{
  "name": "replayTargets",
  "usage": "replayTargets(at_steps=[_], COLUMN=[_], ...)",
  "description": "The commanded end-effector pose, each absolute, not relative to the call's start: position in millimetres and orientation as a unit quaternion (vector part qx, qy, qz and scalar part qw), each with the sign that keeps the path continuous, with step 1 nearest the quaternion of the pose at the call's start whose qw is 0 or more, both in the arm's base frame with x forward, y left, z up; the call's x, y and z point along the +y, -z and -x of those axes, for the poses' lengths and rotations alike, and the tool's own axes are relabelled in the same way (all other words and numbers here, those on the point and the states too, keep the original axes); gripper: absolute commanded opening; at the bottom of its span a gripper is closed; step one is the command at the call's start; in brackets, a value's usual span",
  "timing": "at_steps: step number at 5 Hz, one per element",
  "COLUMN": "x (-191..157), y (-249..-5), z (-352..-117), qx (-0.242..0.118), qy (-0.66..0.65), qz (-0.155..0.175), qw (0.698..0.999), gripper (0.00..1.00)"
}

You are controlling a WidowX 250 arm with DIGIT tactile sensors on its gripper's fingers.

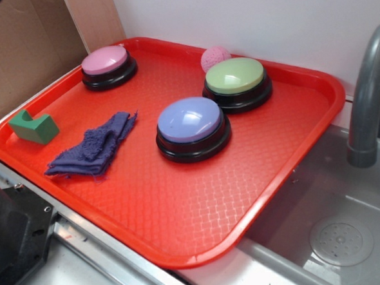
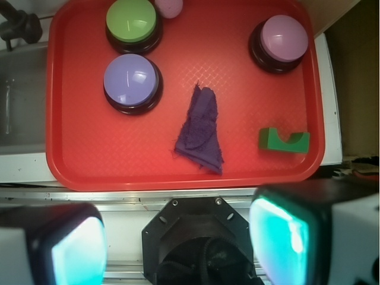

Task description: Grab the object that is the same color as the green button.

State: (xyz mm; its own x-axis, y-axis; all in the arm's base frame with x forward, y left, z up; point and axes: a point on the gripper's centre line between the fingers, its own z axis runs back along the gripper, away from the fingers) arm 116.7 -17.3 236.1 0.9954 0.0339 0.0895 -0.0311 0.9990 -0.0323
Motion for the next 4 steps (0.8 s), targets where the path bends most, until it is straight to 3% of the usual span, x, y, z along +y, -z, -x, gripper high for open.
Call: replayTargets(at_steps=[1,4], x=[-17,29], y=[-236,-181], z=[-117,-128], qx=[-0.045,-0.044], qy=[-0.016,-0.147], qz=[0.015,0.052], qw=[0.999,0.987], gripper=[1.00,1.00])
